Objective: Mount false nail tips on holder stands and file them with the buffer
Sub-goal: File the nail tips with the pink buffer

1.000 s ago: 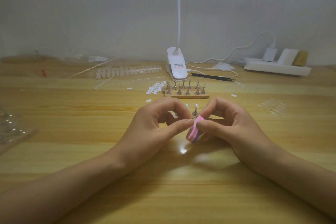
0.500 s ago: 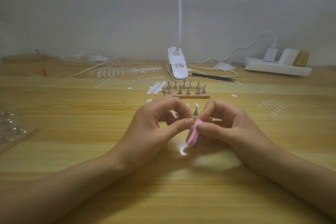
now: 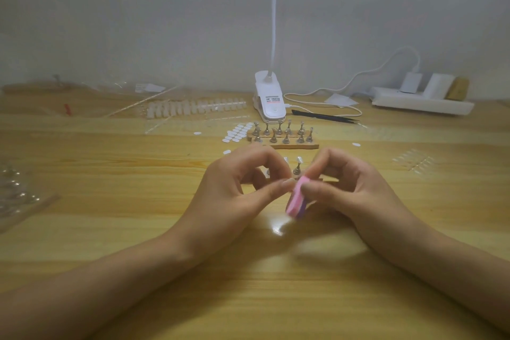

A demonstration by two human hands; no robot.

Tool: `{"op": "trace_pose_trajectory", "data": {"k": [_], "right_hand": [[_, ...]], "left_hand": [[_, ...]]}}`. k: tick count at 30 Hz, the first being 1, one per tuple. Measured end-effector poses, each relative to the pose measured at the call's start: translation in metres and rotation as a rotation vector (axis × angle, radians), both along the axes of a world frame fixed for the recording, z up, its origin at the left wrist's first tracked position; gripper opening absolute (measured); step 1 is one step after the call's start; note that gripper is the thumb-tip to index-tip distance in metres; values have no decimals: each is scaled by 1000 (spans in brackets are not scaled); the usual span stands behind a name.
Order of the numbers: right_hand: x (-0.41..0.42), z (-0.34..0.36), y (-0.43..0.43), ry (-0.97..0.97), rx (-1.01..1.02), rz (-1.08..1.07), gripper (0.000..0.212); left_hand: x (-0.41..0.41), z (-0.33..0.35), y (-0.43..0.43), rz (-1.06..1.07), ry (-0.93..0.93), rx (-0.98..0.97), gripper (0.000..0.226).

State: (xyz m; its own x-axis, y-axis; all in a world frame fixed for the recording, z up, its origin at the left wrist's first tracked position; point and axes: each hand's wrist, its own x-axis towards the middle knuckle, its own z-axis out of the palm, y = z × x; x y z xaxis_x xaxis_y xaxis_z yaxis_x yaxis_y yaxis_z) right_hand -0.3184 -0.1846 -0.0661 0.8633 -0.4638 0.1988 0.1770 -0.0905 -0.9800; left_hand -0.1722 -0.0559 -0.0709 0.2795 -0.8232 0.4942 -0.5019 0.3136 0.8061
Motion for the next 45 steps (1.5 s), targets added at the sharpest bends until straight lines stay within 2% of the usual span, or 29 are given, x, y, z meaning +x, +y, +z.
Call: {"op": "trace_pose_trajectory", "data": {"k": [3,6,9,13,17,20,24,26,30,34,37,41,43,45], "right_hand": [[0,2,-2,-34,105,-79,24],[0,0,1,13,0,49,27],[-1,0,-1,-19,62,-55,26],[-1,-1,1,5,9,51,29],[0,0,-2,-14,81,-59,31],[1,0,-3,-20,103,-31,26],[1,-1,-2,-8,70,18,27],[0,-1,0,-5,32,58,28],[0,0,-4,-63,118,-35,17],[0,-2,0,-8,17,48,20],[0,-1,-3,-47,112,-44,23],[1,-2,-2,20,2,38,26],[0,-1,-2,-6,49,-44,23],[0,-2,-4,-5,53,-29,21]], "left_hand": [[-1,0,0,4,23,0,7],[-1,1,1,-8,18,-2,8],[-2,2,1,-2,23,4,8],[-2,2,0,3,13,4,8],[-3,2,1,-10,18,10,7],[-4,2,1,-11,-3,21,8],[-1,2,0,15,75,34,9],[-2,2,0,5,30,39,8],[-3,3,1,-8,25,35,7],[-3,3,1,-5,35,35,9],[-3,3,0,-5,56,47,9],[-3,3,0,-11,58,60,9],[-3,3,0,-12,61,63,9],[-3,3,0,-5,72,62,11]]}}
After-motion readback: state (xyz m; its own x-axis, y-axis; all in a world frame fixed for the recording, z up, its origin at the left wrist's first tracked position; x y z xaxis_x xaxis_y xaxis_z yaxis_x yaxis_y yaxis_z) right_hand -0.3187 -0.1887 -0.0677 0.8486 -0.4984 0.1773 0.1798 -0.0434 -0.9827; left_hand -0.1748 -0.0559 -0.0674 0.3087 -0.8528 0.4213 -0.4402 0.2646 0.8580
